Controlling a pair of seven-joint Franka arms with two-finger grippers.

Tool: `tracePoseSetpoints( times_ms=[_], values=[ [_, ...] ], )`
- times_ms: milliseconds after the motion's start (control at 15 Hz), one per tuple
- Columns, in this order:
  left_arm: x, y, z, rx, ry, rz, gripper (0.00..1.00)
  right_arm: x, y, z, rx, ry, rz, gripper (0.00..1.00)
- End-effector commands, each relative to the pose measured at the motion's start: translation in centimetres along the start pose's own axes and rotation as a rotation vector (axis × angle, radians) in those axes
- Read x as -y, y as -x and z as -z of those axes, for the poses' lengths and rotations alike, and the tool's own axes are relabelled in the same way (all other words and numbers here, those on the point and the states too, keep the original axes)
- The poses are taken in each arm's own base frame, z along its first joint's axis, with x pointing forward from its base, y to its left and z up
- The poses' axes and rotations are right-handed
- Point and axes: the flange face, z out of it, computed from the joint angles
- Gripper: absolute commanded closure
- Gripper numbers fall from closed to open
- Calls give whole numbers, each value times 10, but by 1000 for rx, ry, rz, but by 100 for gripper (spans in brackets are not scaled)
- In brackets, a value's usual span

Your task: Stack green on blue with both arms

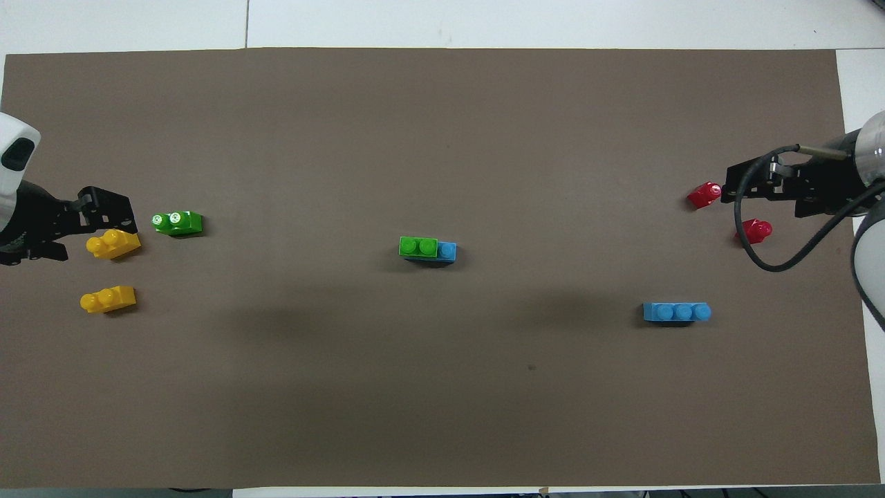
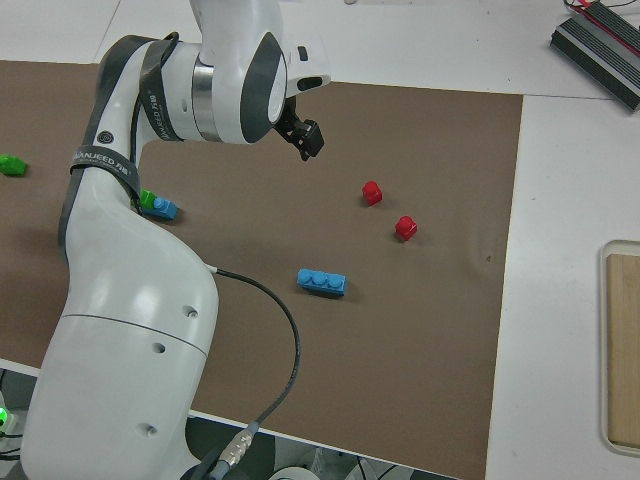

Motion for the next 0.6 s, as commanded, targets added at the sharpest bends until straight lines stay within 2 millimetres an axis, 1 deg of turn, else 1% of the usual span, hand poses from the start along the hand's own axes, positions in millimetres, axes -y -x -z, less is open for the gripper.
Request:
tracePoseSetpoints(
  times_ms=[0,133,200,333,400,533],
  values=[
    [2,-3,23,2,-6,-76,0,-6,5,5,1,35,89,1],
    [2,-13,38,2,-7,-108,0,-14,4,5,6,36,77,1],
    [4,-15,43,4,-13,-140,0,-15,4,5,8,36,75,1],
    [5,-17,44,-1,-11,-178,0,-15,5,4,21,38,75,1],
    [12,-19,42,-4,-10,-168,0,-16,6,5,21,38,72,1],
    [13,-19,40,4,-17,-168,0,-16,6,4,23,38,72,1]
  ],
)
